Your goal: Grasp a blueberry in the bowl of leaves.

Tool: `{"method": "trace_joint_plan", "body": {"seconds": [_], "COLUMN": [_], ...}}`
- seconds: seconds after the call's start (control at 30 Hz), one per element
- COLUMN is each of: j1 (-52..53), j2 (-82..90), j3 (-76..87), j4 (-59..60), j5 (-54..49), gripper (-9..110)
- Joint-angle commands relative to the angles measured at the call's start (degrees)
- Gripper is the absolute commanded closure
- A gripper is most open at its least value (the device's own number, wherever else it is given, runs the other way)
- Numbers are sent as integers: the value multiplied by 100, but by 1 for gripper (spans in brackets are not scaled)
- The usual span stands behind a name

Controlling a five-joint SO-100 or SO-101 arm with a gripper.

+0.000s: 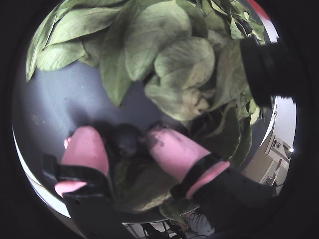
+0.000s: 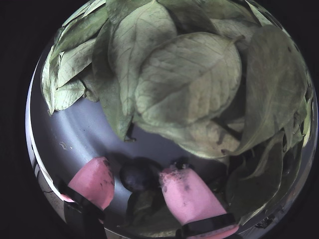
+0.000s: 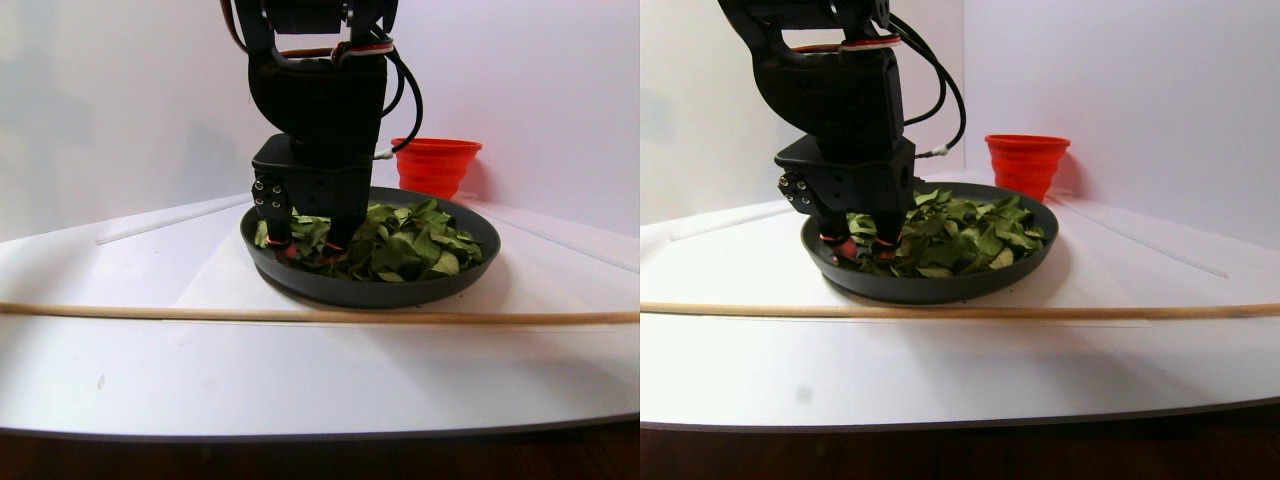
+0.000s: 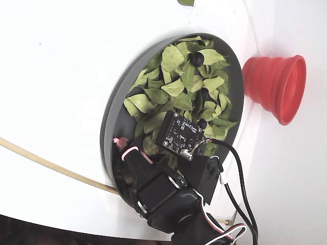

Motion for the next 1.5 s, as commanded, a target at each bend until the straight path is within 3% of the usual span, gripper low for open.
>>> {"method": "trace_joint_plan", "body": {"seconds": [0.0, 1.47], "j1": [26, 185], "j2": [-35, 1187], "j3": [-105, 176], "j4": [-88, -26], "j5": [26, -510], "gripper": [85, 91]}}
